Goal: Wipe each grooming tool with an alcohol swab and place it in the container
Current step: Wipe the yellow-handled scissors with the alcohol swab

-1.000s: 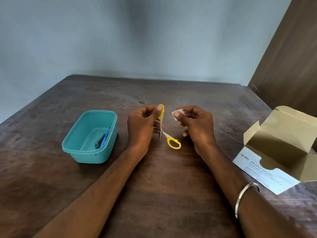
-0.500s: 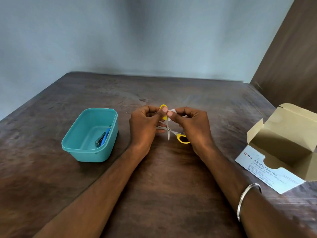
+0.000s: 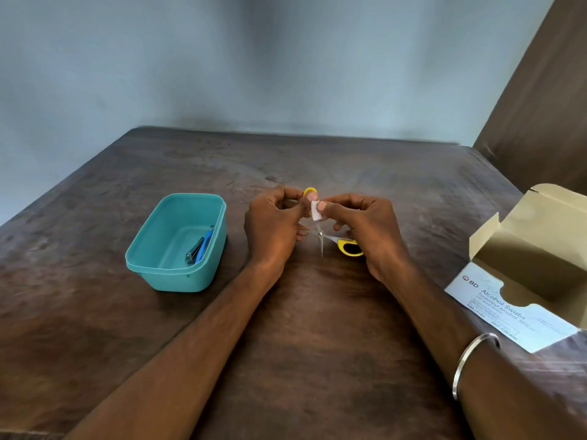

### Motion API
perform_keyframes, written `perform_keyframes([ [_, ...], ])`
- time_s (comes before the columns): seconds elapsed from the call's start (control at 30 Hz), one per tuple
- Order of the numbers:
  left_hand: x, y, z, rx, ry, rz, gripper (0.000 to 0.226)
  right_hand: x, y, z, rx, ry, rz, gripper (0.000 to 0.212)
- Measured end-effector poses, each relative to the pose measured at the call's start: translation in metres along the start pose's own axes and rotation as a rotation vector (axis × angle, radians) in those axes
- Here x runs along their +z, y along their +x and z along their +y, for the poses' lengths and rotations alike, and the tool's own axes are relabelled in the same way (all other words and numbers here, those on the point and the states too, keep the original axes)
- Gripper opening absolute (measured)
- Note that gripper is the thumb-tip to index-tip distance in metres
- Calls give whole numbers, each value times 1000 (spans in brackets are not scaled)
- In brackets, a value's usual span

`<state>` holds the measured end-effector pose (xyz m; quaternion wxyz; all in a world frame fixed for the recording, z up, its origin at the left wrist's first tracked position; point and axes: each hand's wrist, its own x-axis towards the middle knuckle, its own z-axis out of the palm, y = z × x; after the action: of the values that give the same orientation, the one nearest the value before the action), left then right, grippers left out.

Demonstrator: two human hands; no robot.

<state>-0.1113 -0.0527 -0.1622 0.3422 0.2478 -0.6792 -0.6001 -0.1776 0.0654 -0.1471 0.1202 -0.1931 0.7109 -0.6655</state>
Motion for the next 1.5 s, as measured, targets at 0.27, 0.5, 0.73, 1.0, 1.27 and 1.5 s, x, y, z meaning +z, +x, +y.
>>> perform_keyframes([
  [0.27,-1,1,-2,15,58,22,22,0,1,1,-102,-111,-39,5],
  [0.5,-2,1,-3,25,70,34,20,-2,1,2,-79,-231,-105,5],
  [0.73,-3,-1,0,67,76,18,16,-6,6,4,-109,-388,-161,4],
  [1.0,-5,1,1,127,83,-12,11,-14,7,-1,-103,-439,-245,5],
  [1.27,-7,2,3,146,80,7,10,-23,8,-6,-67,-554,-251,8],
  [1.5,-8,3,2,137,89,36,13,-29,9,-5,-63,-552,-276,6],
])
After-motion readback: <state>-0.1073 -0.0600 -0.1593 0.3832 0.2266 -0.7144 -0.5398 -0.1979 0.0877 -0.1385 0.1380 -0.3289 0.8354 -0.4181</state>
